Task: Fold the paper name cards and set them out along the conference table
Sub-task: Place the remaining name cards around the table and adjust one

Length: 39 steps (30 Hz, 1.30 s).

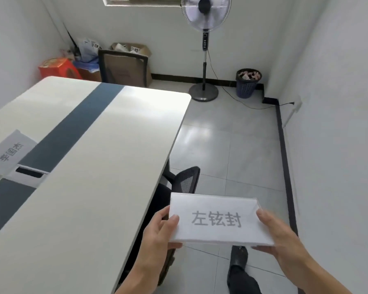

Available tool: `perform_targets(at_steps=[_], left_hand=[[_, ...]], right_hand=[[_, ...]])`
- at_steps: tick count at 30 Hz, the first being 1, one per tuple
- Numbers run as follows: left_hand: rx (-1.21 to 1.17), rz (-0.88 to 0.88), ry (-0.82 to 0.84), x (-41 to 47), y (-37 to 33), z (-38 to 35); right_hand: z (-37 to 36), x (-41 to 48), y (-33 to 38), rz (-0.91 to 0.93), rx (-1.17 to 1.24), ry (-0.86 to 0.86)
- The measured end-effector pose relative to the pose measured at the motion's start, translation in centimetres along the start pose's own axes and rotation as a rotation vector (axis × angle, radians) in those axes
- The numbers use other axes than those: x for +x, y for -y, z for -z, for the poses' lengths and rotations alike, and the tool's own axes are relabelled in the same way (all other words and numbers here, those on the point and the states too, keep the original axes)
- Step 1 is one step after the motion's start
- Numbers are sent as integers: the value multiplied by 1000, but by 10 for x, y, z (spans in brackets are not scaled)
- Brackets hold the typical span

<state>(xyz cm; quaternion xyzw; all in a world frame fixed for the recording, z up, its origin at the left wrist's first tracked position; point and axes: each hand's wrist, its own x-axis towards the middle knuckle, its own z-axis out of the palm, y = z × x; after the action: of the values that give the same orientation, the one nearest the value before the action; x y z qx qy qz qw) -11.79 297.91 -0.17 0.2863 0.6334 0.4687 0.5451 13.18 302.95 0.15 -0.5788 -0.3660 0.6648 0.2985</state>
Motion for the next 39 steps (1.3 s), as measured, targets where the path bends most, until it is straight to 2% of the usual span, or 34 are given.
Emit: perform_targets(at_steps=[6,10,15,20,22,28,36,39], left_hand=[[-87,44,-229,64,-24,-17],[-129,81,-333,89,-45,-22],[-224,139,-367,84,-61,-3],[-102,182,-459,79,-74,58],[13,206,-434,84,-79,86],[153,258,-161,115,-85,137],[82,277,-216,143,-46,190],[61,304,-294,155,-34,220]], right_hand=[[-1,123,57,-152,-51,180],[-15,197,109,-129,-196,373],[-65,257,152,-59,-352,645],[-137,276,164,-8,-466,888],[-168,278,159,43,-541,983],[-247,279,154,119,-613,1093],[-321,319,133,100,-788,1135],[-352,351,114,122,-884,1039]])
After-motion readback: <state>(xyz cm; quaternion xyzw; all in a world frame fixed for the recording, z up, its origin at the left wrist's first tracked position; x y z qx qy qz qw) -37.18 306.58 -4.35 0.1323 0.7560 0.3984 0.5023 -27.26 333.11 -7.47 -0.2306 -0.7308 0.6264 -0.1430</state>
